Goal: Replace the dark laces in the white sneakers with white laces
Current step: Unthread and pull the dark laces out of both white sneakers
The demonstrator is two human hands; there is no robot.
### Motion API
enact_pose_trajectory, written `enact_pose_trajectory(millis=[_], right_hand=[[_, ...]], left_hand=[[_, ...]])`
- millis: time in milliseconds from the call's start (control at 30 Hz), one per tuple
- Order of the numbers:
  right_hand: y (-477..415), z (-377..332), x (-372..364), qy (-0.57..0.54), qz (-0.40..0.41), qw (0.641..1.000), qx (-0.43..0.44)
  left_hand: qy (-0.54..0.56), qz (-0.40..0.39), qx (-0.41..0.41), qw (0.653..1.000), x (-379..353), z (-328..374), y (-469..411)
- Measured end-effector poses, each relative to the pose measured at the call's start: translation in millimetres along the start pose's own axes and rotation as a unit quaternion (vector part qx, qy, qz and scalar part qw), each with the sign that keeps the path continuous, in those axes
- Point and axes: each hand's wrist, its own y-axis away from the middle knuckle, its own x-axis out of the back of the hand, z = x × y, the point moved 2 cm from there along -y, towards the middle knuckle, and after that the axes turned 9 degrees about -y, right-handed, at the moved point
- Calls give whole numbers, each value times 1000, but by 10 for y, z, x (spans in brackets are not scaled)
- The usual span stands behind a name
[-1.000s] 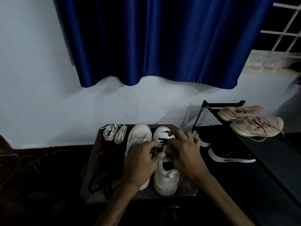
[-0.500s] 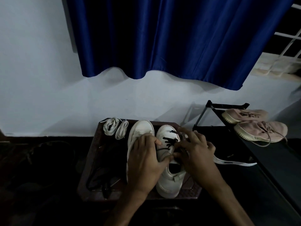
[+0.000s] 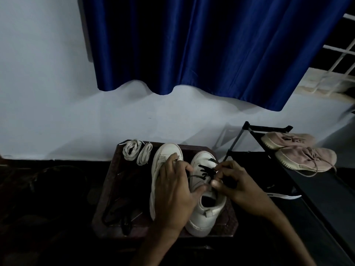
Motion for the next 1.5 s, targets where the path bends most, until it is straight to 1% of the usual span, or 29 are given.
enact_pose_trajectory(millis=[33, 67, 100, 133, 200, 267, 300, 367, 400, 433, 467, 500, 567, 600, 633, 667, 733, 800, 867, 967, 1033, 1067, 1167, 1233, 1267, 1333, 1400, 1433, 1500], right_hand=[[-16, -2, -39, 38, 31, 999, -8], [-37, -15, -77, 105, 64, 992, -13], [-45, -49, -113, 174, 95, 980, -16], [-38, -111, -140, 218, 116, 969, -17], [-14, -135, -151, 218, 114, 969, -13], [30, -91, -76, 142, 47, 989, 0], [46, -45, -10, 81, 0, 997, 7], [78, -14, 126, -9, -92, 996, 13], [76, -27, 175, -24, -123, 992, 9], [66, -41, 201, -11, -139, 990, -6], [49, -47, 196, 33, -140, 989, -26], [27, -72, 164, 108, -129, 985, -46], [-22, -147, 42, 256, -97, 959, -73], [-41, -168, -46, 303, -84, 946, -80], [-45, -184, -130, 323, -67, 941, -82], [-47, -167, -195, 311, -42, 946, -74], [-47, -103, -241, 219, 23, 975, -34], [-83, 13, -200, 136, 64, 988, 14], [-142, 84, -144, 119, 58, 990, 46], [-195, 62, -69, 136, -7, 985, 110], [-192, 57, -35, 148, -28, 982, 110], [-177, 62, -40, 153, -24, 982, 105], [-86, 109, -118, 141, 33, 985, 96], [-1, 136, -169, 121, 89, 984, 92], [38, 132, -173, 117, 111, 983, 84], [93, 91, -101, 112, 126, 983, 78], [131, 41, 80, 104, 107, 985, 86], [141, 26, 197, 107, 84, 987, 85], [149, -9, 387, 150, 6, 988, 46]], left_hand=[[-10, 5, 0, 1000, -3, 7, 3], [-16, 10, 3, 1000, -2, 13, 7], [-19, 14, 6, 1000, 1, 18, 13], [-22, 18, 8, 1000, 3, 23, 22], [-23, 27, 12, 999, 12, 30, 37], [-18, 38, 14, 999, 25, 46, 47], [-16, 41, 13, 999, 27, 54, 47], [-16, 38, 14, 999, 20, 60, 53], [-15, 32, 16, 999, 14, 54, 57], [-14, 27, 16, 999, 8, 47, 63], [-13, 26, 16, 999, 2, 35, 69], [-15, 27, 15, 999, -3, 27, 70], [-29, 30, 10, 999, -3, 26, 62], [-40, 29, 2, 999, -11, 28, 57], [-48, 26, -8, 998, -16, 27, 51], [-48, 21, -19, 998, -19, 23, 49], [-24, 12, -42, 999, -7, 0, 48], [-11, -2, -72, 997, 4, -12, 49], [-12, -10, -99, 995, 3, -7, 37], [10, -21, -103, 994, 21, 15, -3], [-2, -42, -102, 994, 65, 44, -70], [-18, -62, -114, 991, 86, 61, -125], [-20, -163, -154, 974, 87, 117, -337], [-14, -211, -146, 966, 46, 116, -411], [-16, -215, -134, 967, 18, 95, -416], [-14, -200, -117, 973, -21, 50, -402], [-10, -192, -111, 975, -32, 27, -386], [-10, -189, -108, 976, -33, 25, -383], [-13, -185, -106, 977, -28, 28, -381]])
